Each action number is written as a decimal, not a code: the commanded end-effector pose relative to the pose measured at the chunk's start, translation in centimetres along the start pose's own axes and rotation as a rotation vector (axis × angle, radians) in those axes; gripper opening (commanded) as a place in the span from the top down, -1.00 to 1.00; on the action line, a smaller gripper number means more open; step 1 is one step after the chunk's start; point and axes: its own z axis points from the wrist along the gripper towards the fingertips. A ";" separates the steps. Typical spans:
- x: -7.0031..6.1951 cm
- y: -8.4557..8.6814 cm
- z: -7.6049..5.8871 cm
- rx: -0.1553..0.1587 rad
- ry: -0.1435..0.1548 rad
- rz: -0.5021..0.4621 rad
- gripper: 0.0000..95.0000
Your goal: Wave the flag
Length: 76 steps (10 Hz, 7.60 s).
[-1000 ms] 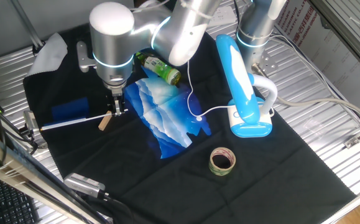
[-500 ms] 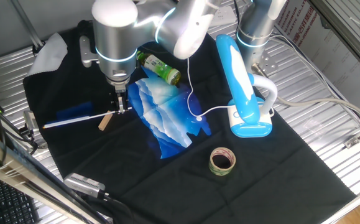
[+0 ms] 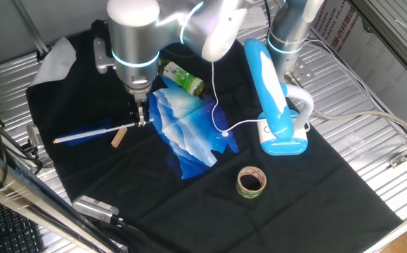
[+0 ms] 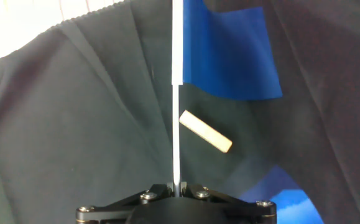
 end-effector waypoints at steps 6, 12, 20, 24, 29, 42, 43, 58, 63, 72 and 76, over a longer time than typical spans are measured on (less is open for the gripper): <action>1.2 -2.0 -2.5 -0.005 0.022 -0.020 1.00; 1.7 -2.9 -6.0 0.007 0.037 -0.041 1.00; 1.2 -3.3 -9.5 0.015 0.048 -0.049 1.00; 1.0 -3.2 -9.7 0.008 0.048 -0.064 1.00; 1.0 -3.2 -9.8 0.001 0.053 -0.047 1.00; 2.9 -5.1 -12.3 -0.008 0.081 -0.071 1.00; 3.3 -5.5 -12.2 -0.009 0.079 -0.070 1.00; 2.8 -5.1 -11.8 -0.009 0.069 -0.072 1.00; 2.2 -4.5 -10.9 0.020 0.046 -0.051 1.00; 1.8 -2.9 -5.9 0.037 0.005 -0.032 1.00; 2.4 -3.4 -4.3 0.025 -0.007 -0.038 1.00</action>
